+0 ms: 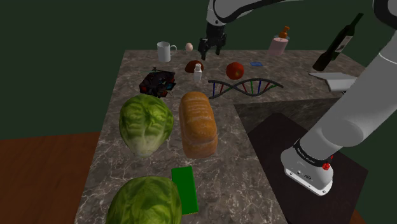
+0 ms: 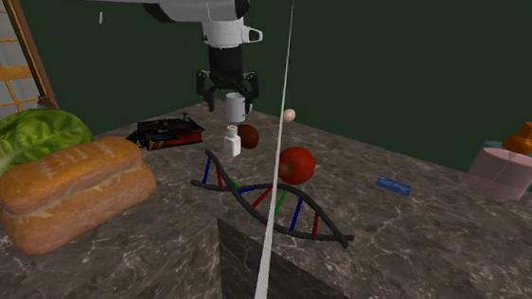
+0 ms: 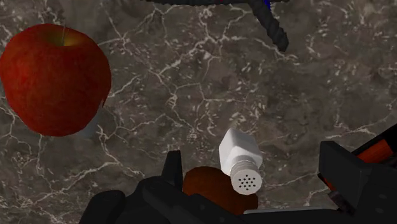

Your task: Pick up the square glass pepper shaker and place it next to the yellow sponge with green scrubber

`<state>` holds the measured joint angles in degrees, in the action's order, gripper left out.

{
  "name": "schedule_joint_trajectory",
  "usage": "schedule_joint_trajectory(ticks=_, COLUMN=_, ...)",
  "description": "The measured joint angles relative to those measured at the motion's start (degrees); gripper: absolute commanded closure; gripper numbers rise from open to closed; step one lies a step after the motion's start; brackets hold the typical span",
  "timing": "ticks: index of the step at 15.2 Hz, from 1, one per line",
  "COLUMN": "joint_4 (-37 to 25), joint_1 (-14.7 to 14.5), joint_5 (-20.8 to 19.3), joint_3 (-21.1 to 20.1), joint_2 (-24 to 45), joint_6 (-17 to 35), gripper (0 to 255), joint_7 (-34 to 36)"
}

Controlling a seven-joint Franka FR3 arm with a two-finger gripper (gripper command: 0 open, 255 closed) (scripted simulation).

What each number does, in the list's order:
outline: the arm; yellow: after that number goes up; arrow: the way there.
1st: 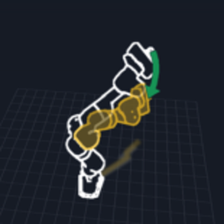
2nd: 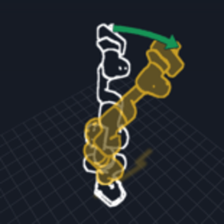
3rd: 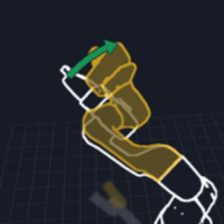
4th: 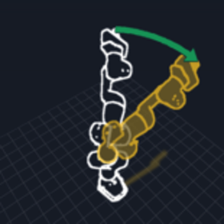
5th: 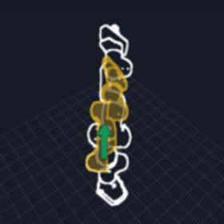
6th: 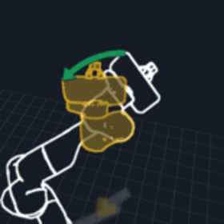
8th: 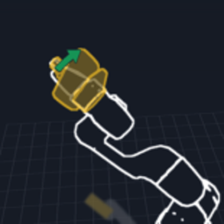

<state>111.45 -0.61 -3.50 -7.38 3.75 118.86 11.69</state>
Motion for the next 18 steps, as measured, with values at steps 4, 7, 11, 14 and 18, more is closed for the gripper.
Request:
schedule_joint_trajectory(ticks=4, joint_4=-7.31, joint_1=-0.72, joint_5=-2.04, joint_3=0.02, joint_2=9.05, joint_6=0.92, gripper=0, joint_7=2.82)
schedule_joint_trajectory(ticks=7, joint_4=-11.93, joint_1=-1.21, joint_5=-3.04, joint_3=0.27, joint_2=14.22, joint_6=1.03, gripper=0, joint_7=4.07)
schedule_joint_trajectory(ticks=11, joint_4=-11.12, joint_1=-1.27, joint_5=-3.44, joint_3=0.44, joint_2=15.94, joint_6=3.50, gripper=0, joint_7=4.47)
schedule_joint_trajectory(ticks=14, joint_4=-10.79, joint_1=-1.23, joint_5=-3.68, joint_3=0.58, joint_2=17.28, joint_6=5.15, gripper=0, joint_7=4.54)
schedule_joint_trajectory(ticks=18, joint_4=-10.38, joint_1=-1.27, joint_5=-3.73, joint_3=0.58, joint_2=17.33, joint_6=5.62, gripper=0, joint_7=4.66)
